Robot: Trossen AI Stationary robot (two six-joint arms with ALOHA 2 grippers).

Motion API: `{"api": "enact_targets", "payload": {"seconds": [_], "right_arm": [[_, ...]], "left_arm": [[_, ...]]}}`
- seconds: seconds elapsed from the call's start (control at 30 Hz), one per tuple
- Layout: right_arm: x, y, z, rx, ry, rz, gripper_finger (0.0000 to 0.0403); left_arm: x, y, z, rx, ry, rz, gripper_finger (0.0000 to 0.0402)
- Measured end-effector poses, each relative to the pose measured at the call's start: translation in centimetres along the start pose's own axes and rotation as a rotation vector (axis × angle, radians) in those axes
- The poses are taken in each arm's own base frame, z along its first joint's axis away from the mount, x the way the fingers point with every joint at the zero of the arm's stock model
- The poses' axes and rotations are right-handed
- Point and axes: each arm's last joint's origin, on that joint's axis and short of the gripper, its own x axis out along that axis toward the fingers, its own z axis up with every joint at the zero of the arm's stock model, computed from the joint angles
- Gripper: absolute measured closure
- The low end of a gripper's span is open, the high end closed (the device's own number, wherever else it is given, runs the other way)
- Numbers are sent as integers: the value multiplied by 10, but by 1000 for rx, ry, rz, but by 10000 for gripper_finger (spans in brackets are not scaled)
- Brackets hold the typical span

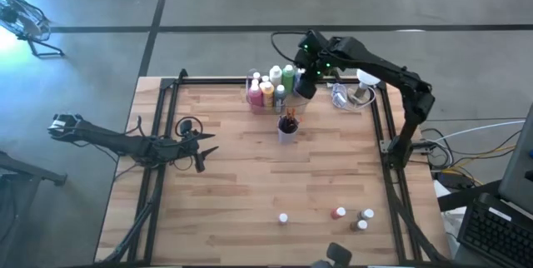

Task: Pick & Place Paint Supplies
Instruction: Put the purple black paint bottle into the transparent bin

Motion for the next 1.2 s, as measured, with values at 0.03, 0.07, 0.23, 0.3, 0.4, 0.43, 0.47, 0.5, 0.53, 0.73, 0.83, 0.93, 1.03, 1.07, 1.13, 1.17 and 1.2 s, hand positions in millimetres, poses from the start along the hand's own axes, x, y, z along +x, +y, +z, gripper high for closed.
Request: {"api": "enact_targets", "payload": {"seconds": [0.03,0.07,0.23,0.3,0.4,0.43,0.47,0.5,0.53,0.73,0.83,0.93,1.03,1.07,1.13,1.17,1.2], "right_arm": [[3,0,2,4,4,1,288],[6,0,4,11,6,1,288],[22,2,11,22,14,6,287],[31,2,12,38,35,7,288],[43,3,13,73,50,8,288],[46,3,14,87,52,6,288],[49,3,14,99,59,2,288],[52,3,14,113,68,-1,288],[55,4,14,130,72,-11,288],[70,4,15,217,97,-77,288],[76,4,15,260,101,-109,288],[77,4,17,289,89,-110,287],[82,4,17,318,95,-112,285],[84,4,16,320,101,-112,286],[88,5,16,324,110,-112,288],[90,5,16,325,114,-112,288],[91,6,16,325,118,-111,288]], "left_arm": [[0,0,0,0,0,0,186],[0,0,0,0,0,0,186],[0,0,0,0,0,0,186],[0,0,0,0,0,0,186],[0,0,0,0,0,0,186],[0,0,0,0,0,0,186],[0,0,0,0,1,0,186],[0,0,0,0,0,0,186],[0,0,0,0,0,0,186],[0,0,0,0,1,1,186],[0,0,-1,4,7,3,186],[0,1,-3,11,24,20,186],[0,1,-4,19,34,29,186],[0,1,-4,20,36,31,186],[0,1,-4,22,38,35,186],[0,1,-5,23,40,35,186],[0,1,-4,23,40,35,186]]}}
